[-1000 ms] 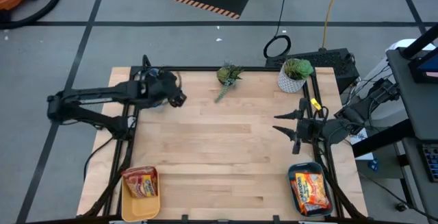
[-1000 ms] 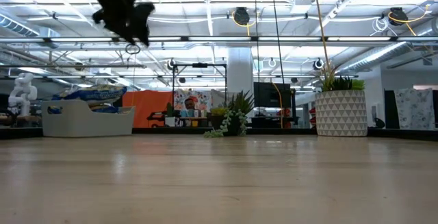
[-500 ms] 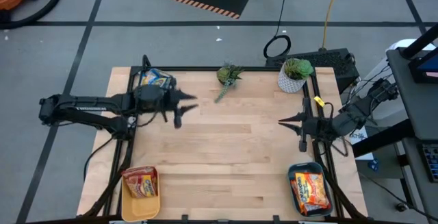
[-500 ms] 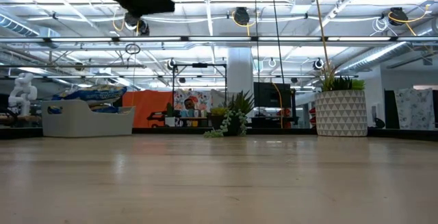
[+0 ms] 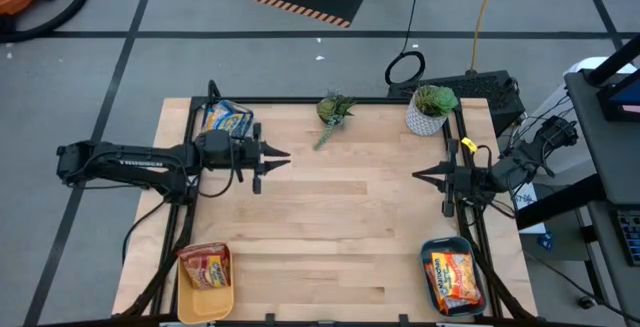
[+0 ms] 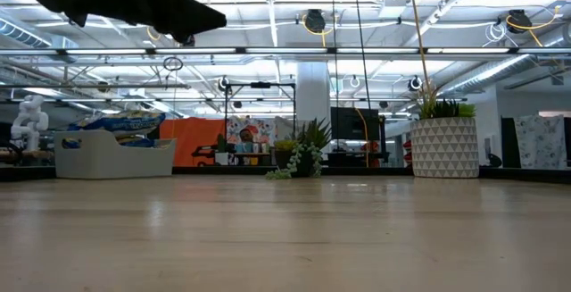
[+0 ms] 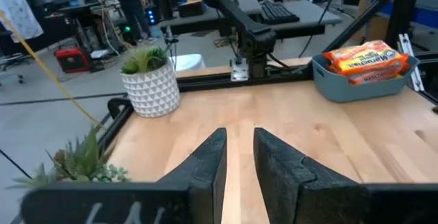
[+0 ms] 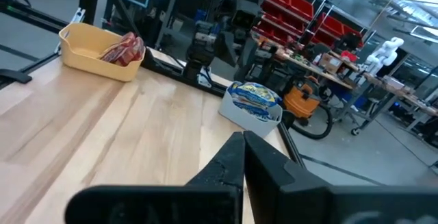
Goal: Sort Maruchan noodles
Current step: Return to Home Position
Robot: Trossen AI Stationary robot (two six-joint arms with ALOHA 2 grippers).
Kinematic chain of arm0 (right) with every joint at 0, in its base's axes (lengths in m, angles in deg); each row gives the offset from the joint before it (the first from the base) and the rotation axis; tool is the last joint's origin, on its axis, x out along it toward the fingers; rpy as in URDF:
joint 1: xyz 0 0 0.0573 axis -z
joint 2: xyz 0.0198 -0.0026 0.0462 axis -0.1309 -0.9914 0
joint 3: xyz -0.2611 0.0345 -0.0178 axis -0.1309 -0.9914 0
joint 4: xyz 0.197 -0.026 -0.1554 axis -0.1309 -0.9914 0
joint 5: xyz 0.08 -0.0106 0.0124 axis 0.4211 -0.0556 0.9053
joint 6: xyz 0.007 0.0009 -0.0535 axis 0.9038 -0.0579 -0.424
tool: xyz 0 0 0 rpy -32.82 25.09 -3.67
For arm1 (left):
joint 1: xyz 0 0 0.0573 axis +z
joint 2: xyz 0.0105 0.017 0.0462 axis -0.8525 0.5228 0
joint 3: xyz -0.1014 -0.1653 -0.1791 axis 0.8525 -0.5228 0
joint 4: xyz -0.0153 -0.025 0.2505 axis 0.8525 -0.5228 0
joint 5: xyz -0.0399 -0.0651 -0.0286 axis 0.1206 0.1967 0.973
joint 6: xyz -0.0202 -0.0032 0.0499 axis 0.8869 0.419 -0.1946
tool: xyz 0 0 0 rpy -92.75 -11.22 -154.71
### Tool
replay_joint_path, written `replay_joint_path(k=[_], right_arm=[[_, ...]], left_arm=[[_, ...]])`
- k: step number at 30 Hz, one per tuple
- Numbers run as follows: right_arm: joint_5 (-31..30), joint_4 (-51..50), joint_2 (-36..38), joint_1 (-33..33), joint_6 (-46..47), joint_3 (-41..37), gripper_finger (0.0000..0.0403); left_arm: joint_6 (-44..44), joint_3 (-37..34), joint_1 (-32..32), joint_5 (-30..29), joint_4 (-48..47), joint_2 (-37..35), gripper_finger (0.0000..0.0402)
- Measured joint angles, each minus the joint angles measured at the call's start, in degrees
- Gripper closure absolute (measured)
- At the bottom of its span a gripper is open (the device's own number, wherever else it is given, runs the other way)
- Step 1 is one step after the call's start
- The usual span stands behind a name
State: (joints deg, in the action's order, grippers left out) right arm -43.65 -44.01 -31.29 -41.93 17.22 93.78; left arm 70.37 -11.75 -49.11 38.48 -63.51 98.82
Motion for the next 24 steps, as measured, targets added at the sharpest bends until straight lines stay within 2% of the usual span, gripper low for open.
replay_joint_path(k=[5, 11, 18, 22, 24], right_arm=[[0.11, 0.23, 1.41, 0.00, -0.53, -0.35, 0.0402], [5.88, 0.46, 2.70, 0.02, -1.54, -0.35, 0.0403], [6.94, 0.44, 3.44, 2.26, -2.13, -0.35, 0.0403], [10.95, 0.39, 3.42, 4.01, -2.14, -0.35, 0.0403], [12.14, 0.40, 3.44, 4.81, -2.13, -0.35, 0.0403]], left_arm=[[0.70, -1.90, 0.04, 0.05, 2.31, 0.00, 0.0323], [1.06, -2.60, 0.27, 0.00, 2.64, 0.00, 0.0323], [3.26, -2.60, -0.07, -1.25, 2.74, 0.00, 0.0326], [2.48, -2.60, -0.55, -1.55, 2.74, 0.00, 0.0383], [2.55, -2.60, -0.51, -1.92, 2.82, 0.00, 0.0394]])
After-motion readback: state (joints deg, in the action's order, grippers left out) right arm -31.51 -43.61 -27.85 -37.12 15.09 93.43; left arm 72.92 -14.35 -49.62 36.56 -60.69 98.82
